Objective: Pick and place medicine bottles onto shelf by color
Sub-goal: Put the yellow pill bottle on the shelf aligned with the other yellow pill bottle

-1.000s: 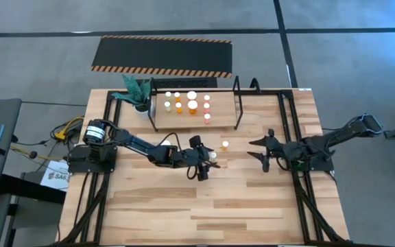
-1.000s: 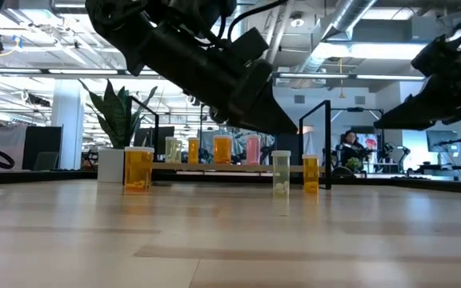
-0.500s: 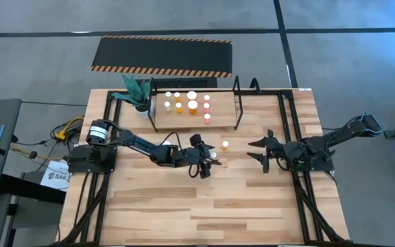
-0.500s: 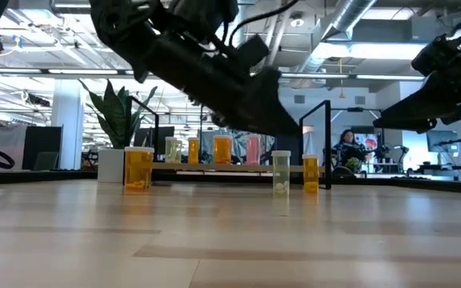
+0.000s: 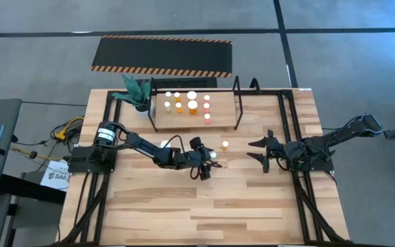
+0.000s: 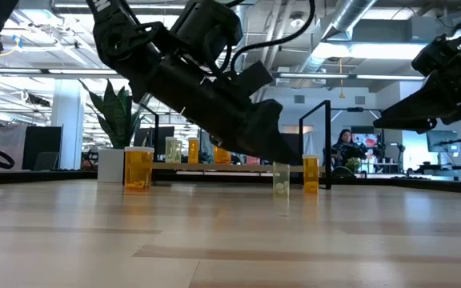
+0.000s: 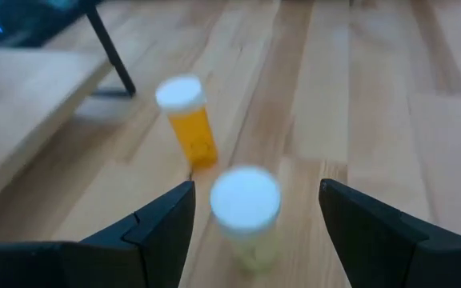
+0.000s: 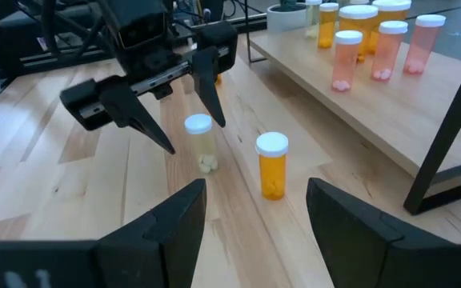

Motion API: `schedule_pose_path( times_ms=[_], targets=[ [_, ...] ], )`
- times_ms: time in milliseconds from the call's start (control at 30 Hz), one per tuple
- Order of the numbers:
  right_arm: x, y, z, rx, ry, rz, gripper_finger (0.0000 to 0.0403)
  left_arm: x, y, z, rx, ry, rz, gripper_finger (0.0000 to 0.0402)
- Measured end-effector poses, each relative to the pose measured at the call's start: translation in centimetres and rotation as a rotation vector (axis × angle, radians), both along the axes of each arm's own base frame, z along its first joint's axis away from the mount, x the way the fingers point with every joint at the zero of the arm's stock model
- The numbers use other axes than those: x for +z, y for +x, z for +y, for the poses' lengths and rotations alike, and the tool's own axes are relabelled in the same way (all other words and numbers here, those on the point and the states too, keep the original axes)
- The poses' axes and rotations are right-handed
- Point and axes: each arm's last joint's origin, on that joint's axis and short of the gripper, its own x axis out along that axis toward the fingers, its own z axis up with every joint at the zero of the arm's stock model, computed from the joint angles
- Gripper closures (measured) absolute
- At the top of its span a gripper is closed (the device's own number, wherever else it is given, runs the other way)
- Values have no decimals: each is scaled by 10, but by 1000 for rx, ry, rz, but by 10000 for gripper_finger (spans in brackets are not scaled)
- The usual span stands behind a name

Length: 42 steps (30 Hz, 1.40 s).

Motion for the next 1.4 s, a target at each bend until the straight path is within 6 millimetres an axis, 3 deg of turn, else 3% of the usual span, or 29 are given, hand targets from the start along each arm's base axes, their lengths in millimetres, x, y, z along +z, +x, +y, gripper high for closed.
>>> schedule_pose_path(
  times_ms=[400,967,1233,1400],
  targets=[
    [0,0,0,0,-1,1,163,-10,2,0,38,-34,-18,162],
    [0,0,-2,-15,-1,1,163,-10,2,0,59,-71,-30,314],
    [0,0,-2,-14,-2,2,163,-8,2,0,80,-110,-64,305],
    [0,0,-2,-14,-2,2,163,4,5,2,79,-126,-151,296]
  ],
)
